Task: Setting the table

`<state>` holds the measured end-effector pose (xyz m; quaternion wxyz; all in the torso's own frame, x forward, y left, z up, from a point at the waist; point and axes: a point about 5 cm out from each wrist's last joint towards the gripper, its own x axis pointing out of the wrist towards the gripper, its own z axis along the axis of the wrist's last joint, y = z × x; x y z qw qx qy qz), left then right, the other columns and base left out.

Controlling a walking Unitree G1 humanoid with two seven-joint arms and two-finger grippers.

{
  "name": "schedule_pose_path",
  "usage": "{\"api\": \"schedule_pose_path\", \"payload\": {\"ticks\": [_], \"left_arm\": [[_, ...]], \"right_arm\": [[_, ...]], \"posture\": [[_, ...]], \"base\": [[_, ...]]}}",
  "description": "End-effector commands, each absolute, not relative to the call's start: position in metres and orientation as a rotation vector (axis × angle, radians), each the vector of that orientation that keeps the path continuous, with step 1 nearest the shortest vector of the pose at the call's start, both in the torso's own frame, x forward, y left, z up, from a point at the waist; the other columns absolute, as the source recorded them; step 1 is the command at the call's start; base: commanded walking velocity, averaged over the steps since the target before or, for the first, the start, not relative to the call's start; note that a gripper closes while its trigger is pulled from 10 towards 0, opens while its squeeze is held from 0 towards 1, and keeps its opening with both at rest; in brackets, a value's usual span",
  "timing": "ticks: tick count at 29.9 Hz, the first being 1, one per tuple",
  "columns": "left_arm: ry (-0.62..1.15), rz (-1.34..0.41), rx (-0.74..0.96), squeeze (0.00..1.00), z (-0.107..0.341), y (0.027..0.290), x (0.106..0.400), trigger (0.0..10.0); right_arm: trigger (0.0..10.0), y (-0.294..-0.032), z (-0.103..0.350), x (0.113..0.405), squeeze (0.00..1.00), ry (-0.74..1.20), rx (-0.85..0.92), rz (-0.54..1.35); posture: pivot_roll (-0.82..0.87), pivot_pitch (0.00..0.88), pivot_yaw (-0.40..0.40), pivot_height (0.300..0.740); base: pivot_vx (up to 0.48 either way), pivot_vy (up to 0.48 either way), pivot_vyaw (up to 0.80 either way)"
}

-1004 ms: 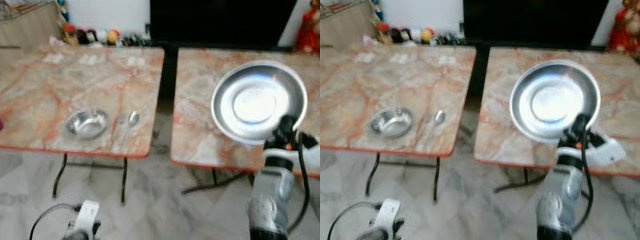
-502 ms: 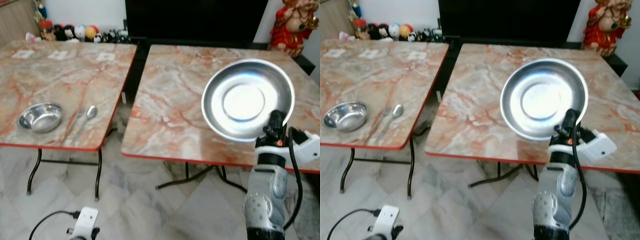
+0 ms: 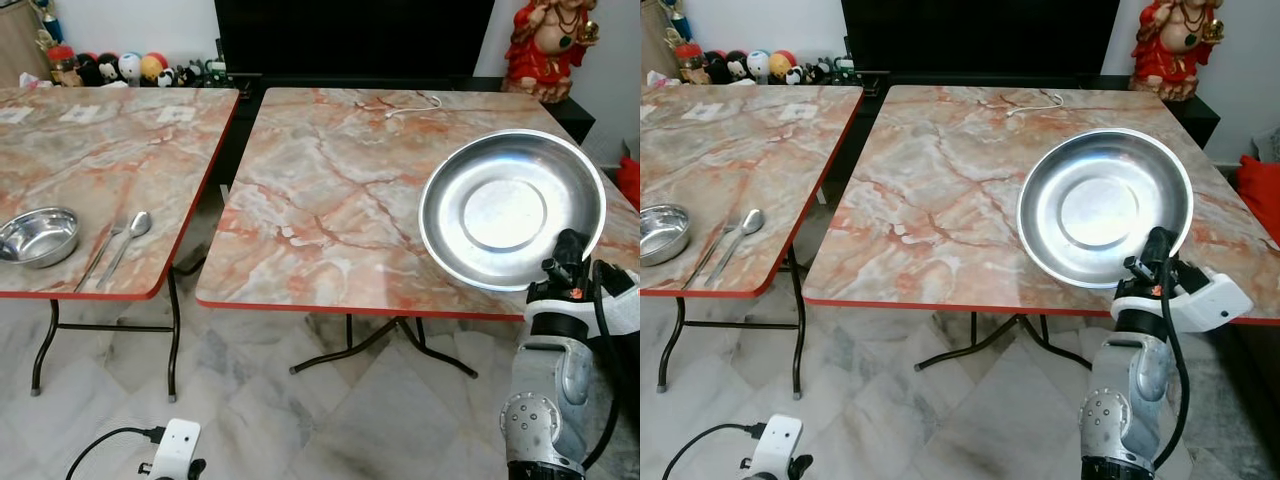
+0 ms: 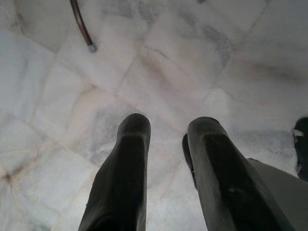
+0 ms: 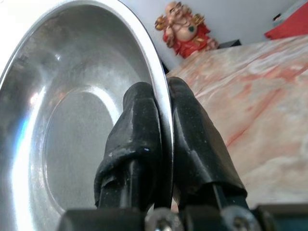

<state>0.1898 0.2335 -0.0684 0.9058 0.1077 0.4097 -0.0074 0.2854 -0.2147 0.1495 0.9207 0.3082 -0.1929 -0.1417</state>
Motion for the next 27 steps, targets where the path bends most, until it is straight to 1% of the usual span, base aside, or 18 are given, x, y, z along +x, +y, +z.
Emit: {"api": "schedule_pose_path", "payload": {"ticks": [1,5,17,27], "left_arm": [[0.841,-0.016,0.220,0.00,-0.0678,0.2359,0.1892,10.0],[0.842,-0.023,0.223,0.00,-0.0677,0.2353,0.1895,10.0],[0.838,-0.032,0.236,0.00,-0.0660,0.2366,0.1921,10.0],[0.831,-0.039,0.250,0.00,-0.0635,0.2387,0.1958,10.0]], "right_arm": [[10.0,-0.2135,0.1597,0.2848,0.00,-0.432,0.635,-0.275],[10.0,-0.2124,0.1592,0.2855,0.00,-0.426,0.639,-0.271],[10.0,-0.2062,0.1540,0.2898,0.00,-0.397,0.673,-0.262],[10.0,-0.2036,0.1516,0.2904,0.00,-0.390,0.677,-0.266]], "posture": [[0.01,0.031,-0.016,0.740],[0.01,0.029,-0.015,0.740],[0.02,0.001,-0.009,0.740],[0.02,0.000,0.003,0.740]], "base": [[0.000,0.000,0.00],[0.000,0.000,0.00],[0.280,0.000,0.00],[0.292,0.000,0.00]]}}
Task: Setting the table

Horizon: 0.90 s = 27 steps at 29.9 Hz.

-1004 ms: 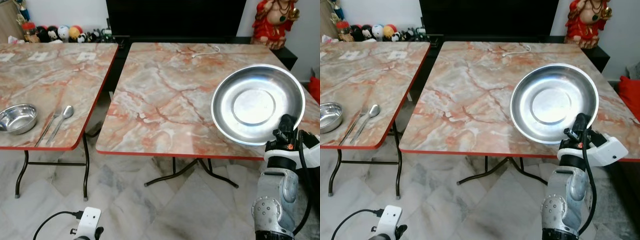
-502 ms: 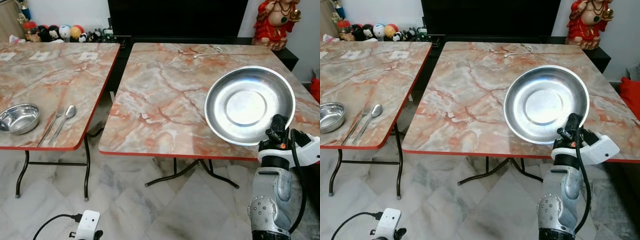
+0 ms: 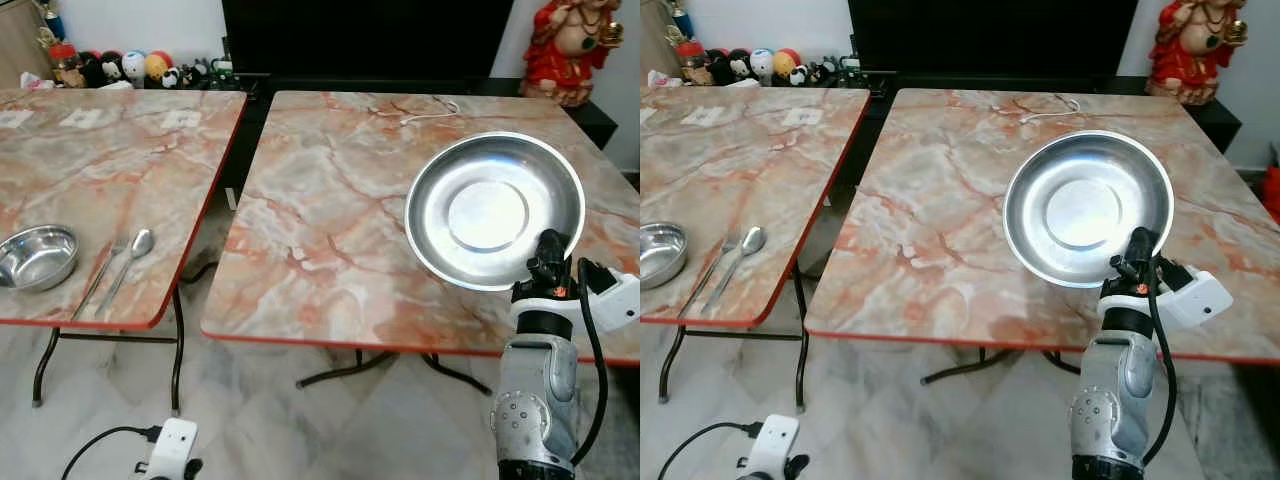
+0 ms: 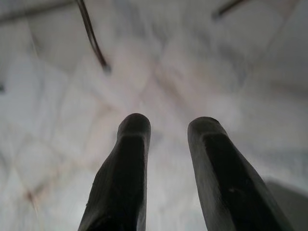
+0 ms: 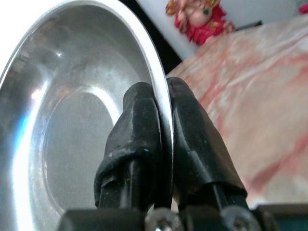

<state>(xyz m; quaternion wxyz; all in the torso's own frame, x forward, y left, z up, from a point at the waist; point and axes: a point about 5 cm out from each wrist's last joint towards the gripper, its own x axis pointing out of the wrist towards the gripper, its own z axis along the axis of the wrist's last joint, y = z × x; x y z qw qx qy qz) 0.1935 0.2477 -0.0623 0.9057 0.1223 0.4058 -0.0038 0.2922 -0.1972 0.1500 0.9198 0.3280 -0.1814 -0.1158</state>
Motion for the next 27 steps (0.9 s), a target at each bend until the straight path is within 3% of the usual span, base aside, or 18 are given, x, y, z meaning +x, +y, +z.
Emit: {"api": "schedule_pose_path", "payload": {"ticks": [1,11,15,22,27], "left_arm": [[0.830,-0.039,0.250,0.00,-0.063,0.239,0.196,10.0],[0.813,-0.029,0.266,0.00,-0.061,0.241,0.200,10.0],[0.815,-0.031,0.264,0.00,-0.061,0.240,0.199,10.0],[0.829,-0.037,0.268,0.00,-0.064,0.238,0.196,10.0],[0.829,-0.037,0.272,0.00,-0.064,0.238,0.196,10.0]], "right_arm": [[10.0,-0.203,0.152,0.291,0.00,-0.390,0.677,-0.266],[10.0,-0.211,0.141,0.288,0.00,-0.320,0.604,-0.366],[10.0,-0.229,0.132,0.278,0.00,-0.264,0.561,-0.467],[10.0,-0.240,0.109,0.266,0.00,-0.031,0.472,-0.529],[10.0,-0.244,0.115,0.258,0.00,-0.063,0.618,-0.589]], "posture": [[0.02,0.000,0.004,0.740],[0.02,0.008,0.010,0.740],[0.01,0.012,0.003,0.740],[0.00,0.014,-0.001,0.740],[-0.01,0.016,0.003,0.740]], "base": [[0.292,0.000,0.00],[0.115,0.000,0.00],[0.000,0.000,0.00],[0.000,0.000,0.00],[0.000,0.000,0.00]]}}
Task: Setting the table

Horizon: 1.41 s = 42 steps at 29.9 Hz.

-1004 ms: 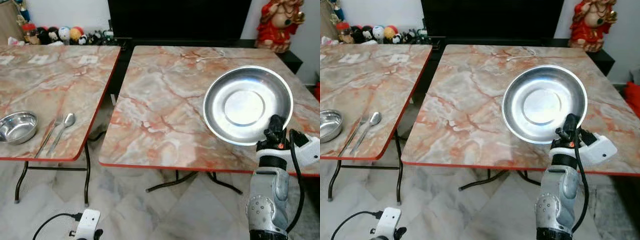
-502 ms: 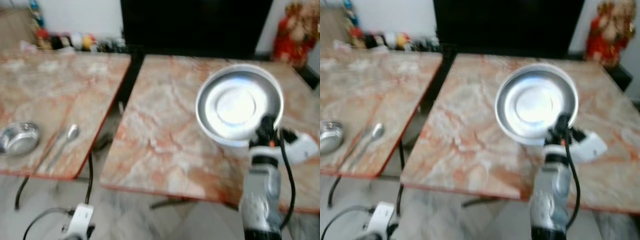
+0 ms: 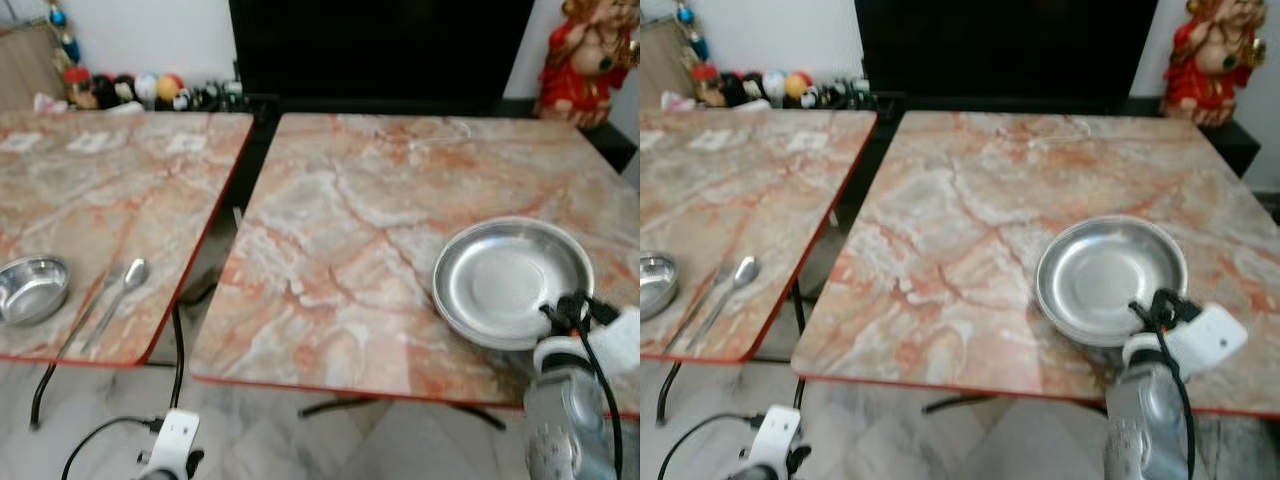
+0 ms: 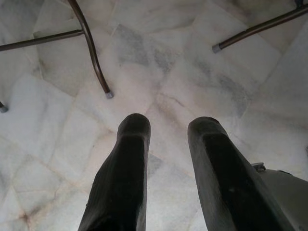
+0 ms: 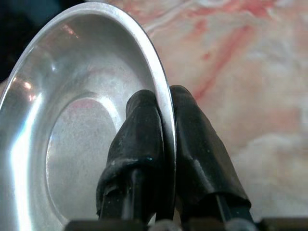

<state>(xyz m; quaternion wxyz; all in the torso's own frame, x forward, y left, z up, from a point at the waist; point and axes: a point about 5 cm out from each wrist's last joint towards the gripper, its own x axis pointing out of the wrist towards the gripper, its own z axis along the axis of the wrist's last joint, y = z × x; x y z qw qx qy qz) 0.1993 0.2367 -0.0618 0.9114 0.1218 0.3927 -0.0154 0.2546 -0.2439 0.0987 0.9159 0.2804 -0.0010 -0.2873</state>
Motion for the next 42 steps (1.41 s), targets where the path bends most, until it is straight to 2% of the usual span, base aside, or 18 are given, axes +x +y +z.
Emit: {"api": "schedule_pose_path", "payload": {"ticks": [1,6,16,38,40,42], "left_arm": [[0.830,-0.039,0.275,0.00,-0.064,0.239,0.196,10.0],[0.828,-0.043,0.279,0.00,-0.064,0.238,0.196,10.0],[0.832,-0.054,0.288,0.00,-0.064,0.238,0.195,10.0],[0.835,-0.070,0.301,0.00,-0.065,0.237,0.193,10.0],[0.835,-0.069,0.302,0.00,-0.065,0.237,0.193,10.0],[0.835,-0.069,0.301,0.00,-0.065,0.237,0.193,10.0]], "right_arm": [[10.0,-0.242,0.113,0.258,0.00,-0.035,0.644,-0.603],[10.0,-0.239,0.112,0.254,0.00,-0.015,0.705,-0.638],[10.0,-0.245,0.097,0.226,0.00,0.076,0.743,-0.825],[10.0,-0.230,0.088,0.232,0.02,0.143,0.808,-0.775],[10.0,-0.230,0.087,0.233,0.72,0.147,0.810,-0.772],[10.0,-0.229,0.087,0.234,0.76,0.151,0.811,-0.762]], "posture": [[-0.01,0.015,0.005,0.740],[0.00,0.013,0.001,0.740],[-0.01,0.020,0.003,0.740],[0.00,0.026,0.005,0.740],[0.00,0.026,0.004,0.740],[0.00,0.026,0.004,0.740]], "base": [[0.000,0.000,0.00],[0.000,0.000,0.00],[0.000,0.000,0.00],[0.000,0.000,0.00],[0.000,0.000,0.00],[0.000,0.000,0.00]]}}
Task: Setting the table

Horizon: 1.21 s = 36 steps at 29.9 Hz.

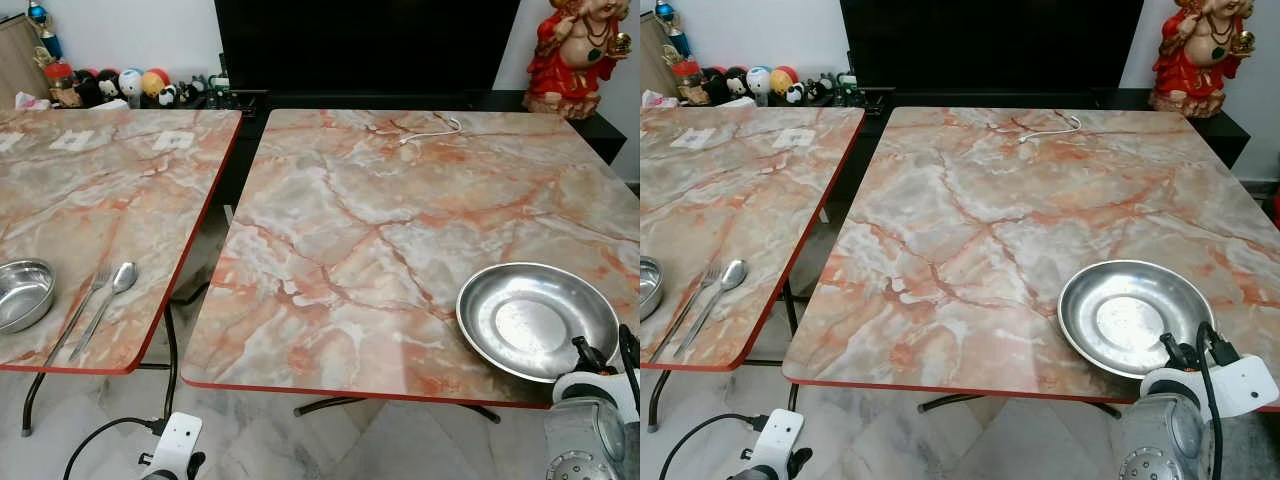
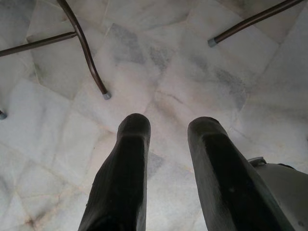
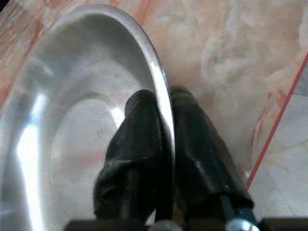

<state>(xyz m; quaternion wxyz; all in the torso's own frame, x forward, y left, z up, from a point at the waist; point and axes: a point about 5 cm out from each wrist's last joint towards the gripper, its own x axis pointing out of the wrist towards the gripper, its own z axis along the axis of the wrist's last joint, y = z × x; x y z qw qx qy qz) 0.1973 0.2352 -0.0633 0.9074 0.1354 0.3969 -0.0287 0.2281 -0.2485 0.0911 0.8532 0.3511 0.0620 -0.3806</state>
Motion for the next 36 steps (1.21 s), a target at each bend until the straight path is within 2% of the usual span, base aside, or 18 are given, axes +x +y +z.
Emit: {"api": "schedule_pose_path", "payload": {"ticks": [1,3,4,5,6,21,22,28,32,33,34,35,36], "left_arm": [[0.835,-0.069,0.301,0.00,-0.065,0.237,0.193,10.0],[0.835,-0.069,0.301,0.00,-0.065,0.237,0.193,10.0],[0.836,-0.070,0.301,0.00,-0.065,0.237,0.193,10.0],[0.836,-0.070,0.301,0.00,-0.065,0.237,0.193,10.0],[0.836,-0.070,0.301,0.00,-0.065,0.237,0.193,10.0],[0.836,-0.070,0.299,0.00,-0.065,0.237,0.193,10.0],[0.836,-0.070,0.298,0.00,-0.065,0.237,0.193,10.0],[0.835,-0.070,0.297,0.00,-0.065,0.237,0.193,10.0],[0.836,-0.070,0.297,0.00,-0.065,0.237,0.193,10.0],[0.836,-0.070,0.297,0.00,-0.065,0.237,0.193,10.0],[0.836,-0.069,0.296,0.00,-0.065,0.237,0.193,10.0],[0.837,-0.069,0.296,0.00,-0.065,0.237,0.193,10.0],[0.837,-0.069,0.295,0.00,-0.065,0.237,0.193,10.0]], "right_arm": [[10.0,-0.228,0.087,0.234,0.81,0.154,0.810,-0.752],[10.0,-0.227,0.087,0.235,0.81,0.156,0.810,-0.745],[10.0,-0.226,0.087,0.235,0.75,0.161,0.809,-0.740],[10.0,-0.225,0.086,0.235,0.17,0.165,0.808,-0.740],[10.0,-0.224,0.085,0.235,0.00,0.171,0.807,-0.743],[10.0,-0.229,0.068,0.220,0.00,0.265,0.772,-0.856],[10.0,-0.228,0.069,0.221,0.98,0.251,0.781,-0.830],[10.0,-0.227,0.079,0.229,1.00,0.198,0.751,-0.780],[10.0,-0.229,0.088,0.229,1.00,0.142,0.661,-0.783],[10.0,-0.230,0.094,0.226,0.55,0.095,0.619,-0.799],[10.0,-0.231,0.096,0.225,0.20,0.083,0.609,-0.812],[10.0,-0.232,0.096,0.224,0.20,0.077,0.605,-0.820],[10.0,-0.233,0.096,0.222,0.00,0.074,0.610,-0.838]], "posture": [[0.00,0.026,0.004,0.740],[0.00,0.026,0.004,0.740],[0.00,0.026,0.005,0.740],[0.00,0.026,0.005,0.740],[0.00,0.026,0.005,0.740],[0.01,0.027,0.004,0.740],[0.01,0.027,0.004,0.740],[0.01,0.027,0.004,0.740],[0.01,0.028,0.002,0.740],[0.01,0.028,0.002,0.740],[0.01,0.028,0.002,0.740],[0.01,0.028,0.002,0.740],[0.00,0.030,0.002,0.740]], "base": [[0.000,0.000,0.00],[0.000,0.000,0.00],[0.000,0.000,0.00],[0.000,0.000,0.00],[0.000,0.000,0.00],[0.000,0.000,0.00],[0.000,0.000,0.00],[0.000,0.000,0.00],[0.000,0.000,0.00],[0.000,0.000,0.00],[0.000,0.000,0.00],[0.000,0.000,0.00],[0.000,0.000,0.00]]}}
